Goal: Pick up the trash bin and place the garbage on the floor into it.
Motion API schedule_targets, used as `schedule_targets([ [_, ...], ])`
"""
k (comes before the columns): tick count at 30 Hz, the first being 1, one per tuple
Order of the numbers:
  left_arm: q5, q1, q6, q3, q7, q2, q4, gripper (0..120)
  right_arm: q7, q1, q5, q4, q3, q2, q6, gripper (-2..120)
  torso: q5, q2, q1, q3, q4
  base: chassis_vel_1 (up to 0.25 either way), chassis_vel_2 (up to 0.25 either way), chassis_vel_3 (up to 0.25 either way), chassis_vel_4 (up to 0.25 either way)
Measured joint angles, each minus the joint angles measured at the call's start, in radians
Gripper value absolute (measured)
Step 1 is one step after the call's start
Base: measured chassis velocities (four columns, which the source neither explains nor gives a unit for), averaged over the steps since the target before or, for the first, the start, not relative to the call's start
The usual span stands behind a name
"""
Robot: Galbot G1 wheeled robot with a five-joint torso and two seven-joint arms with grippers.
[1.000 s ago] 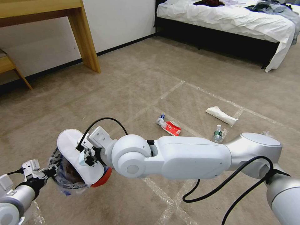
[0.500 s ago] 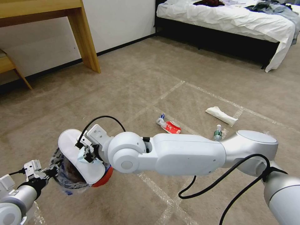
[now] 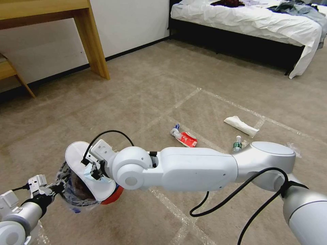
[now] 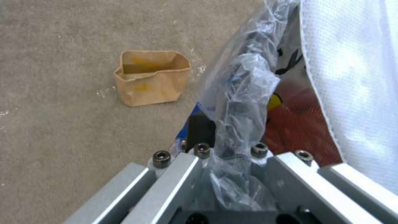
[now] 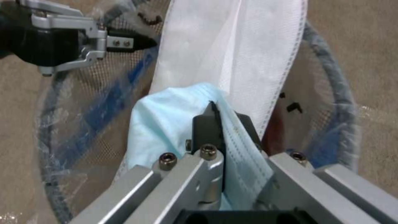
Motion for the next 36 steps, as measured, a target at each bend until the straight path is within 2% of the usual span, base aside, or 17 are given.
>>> schedule_targets([
  [16, 0.013, 0.006, -0.006, 0.005, 0.015, -0.021, 0.002, 1, 0.011, 0.008, 0.005, -0.072, -0.031, 0.032, 0.001, 0, 0.0, 0.0, 0.0, 0.0, 0.0, 0.0, 0.0, 0.0, 0.0],
  [36, 0.022, 0.012, -0.008, 0.007, 0.019, -0.026, 0.004, 1, 0.001, -0.019, -0.013, -0.168, -0.041, 0.061, 0.0, 0, 0.0001, 0.0, 0.0, 0.0, 0.0, 0.0, 0.0, 0.0, 0.0],
])
